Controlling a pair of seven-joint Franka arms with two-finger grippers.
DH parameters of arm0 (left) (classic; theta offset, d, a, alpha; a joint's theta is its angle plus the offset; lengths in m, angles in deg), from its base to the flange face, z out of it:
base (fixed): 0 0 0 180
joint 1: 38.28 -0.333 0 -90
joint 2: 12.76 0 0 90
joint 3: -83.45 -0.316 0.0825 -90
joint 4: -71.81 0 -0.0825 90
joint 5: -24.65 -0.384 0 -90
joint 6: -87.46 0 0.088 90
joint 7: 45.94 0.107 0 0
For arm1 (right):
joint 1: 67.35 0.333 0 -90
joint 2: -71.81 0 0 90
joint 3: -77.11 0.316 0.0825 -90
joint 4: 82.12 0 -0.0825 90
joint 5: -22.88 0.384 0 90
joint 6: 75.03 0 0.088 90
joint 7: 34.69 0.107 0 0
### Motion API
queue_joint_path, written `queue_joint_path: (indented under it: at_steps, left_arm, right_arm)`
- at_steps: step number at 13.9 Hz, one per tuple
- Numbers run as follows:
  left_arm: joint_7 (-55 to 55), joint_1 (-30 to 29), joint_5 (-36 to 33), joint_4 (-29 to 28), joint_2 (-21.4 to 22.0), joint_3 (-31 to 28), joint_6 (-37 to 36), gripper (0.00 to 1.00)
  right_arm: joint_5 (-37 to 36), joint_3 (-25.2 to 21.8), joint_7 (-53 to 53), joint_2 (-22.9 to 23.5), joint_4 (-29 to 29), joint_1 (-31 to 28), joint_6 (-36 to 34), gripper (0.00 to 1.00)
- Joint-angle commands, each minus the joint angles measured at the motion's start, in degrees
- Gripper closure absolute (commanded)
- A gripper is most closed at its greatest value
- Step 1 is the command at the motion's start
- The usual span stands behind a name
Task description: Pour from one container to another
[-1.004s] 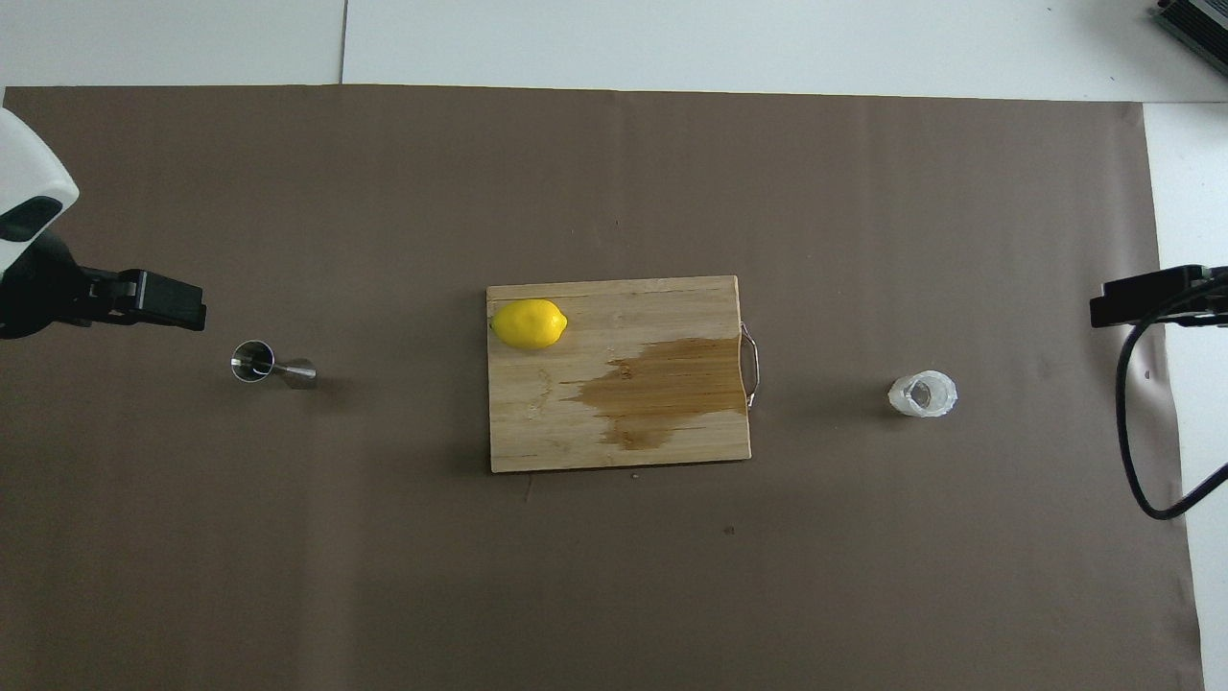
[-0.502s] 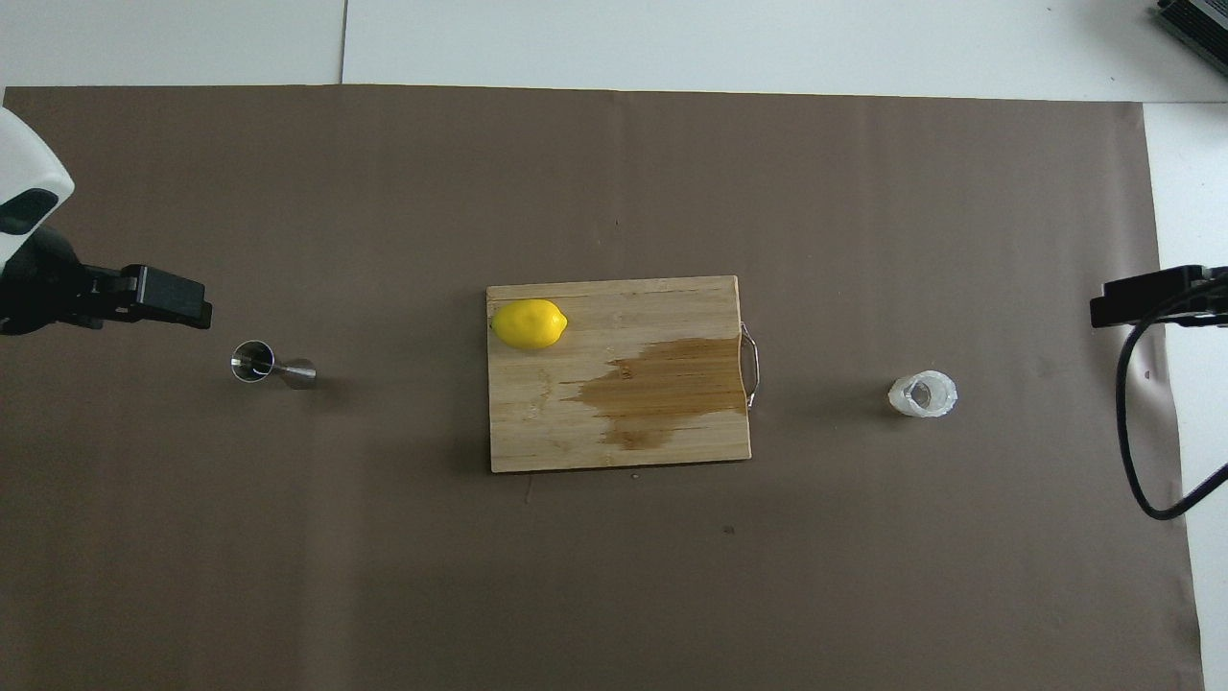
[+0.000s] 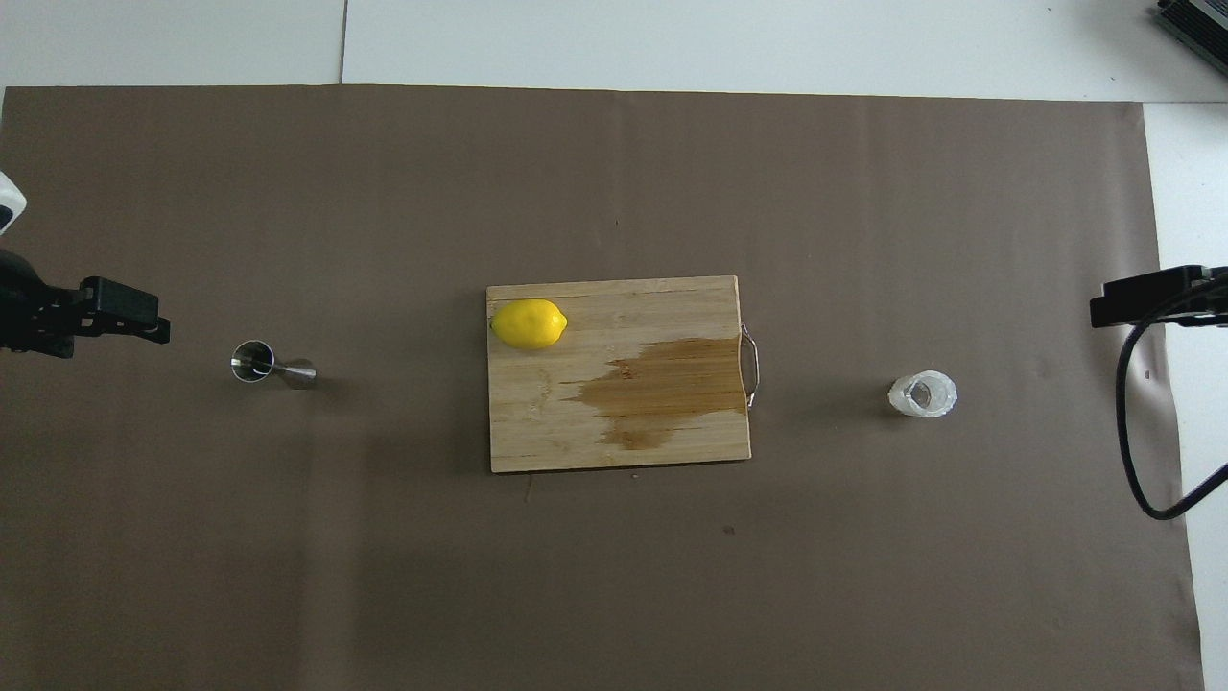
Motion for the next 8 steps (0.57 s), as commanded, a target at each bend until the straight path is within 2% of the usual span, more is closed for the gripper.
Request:
queue_joint_path:
  at_steps: [1,3,5,8]
  left_arm:
    - [-2.6,-3.9,4.0,-3.0,1.4,0.2,-1.0,0.00]
    - [-6.3,-5.3,4.6,-3.0,0.3,0.2,-2.5,0.00]
    - [-11.5,-8.2,8.3,-3.8,-0.6,0.2,-3.3,0.00]
    - [-20.3,-12.5,14.7,-8.3,-0.4,0.2,-2.7,0.00]
  right_arm:
    - [1.0,-0.5,0.4,-0.7,0.6,0.3,-0.4,0.00]
    - [1.0,-0.5,0.4,-0.8,0.6,0.3,-0.4,0.00]
    - [1.0,-0.5,0.4,-0.7,0.6,0.3,-0.3,0.00]
    - [1.0,-0.5,0.4,-0.7,0.6,0.3,-0.4,0.00]
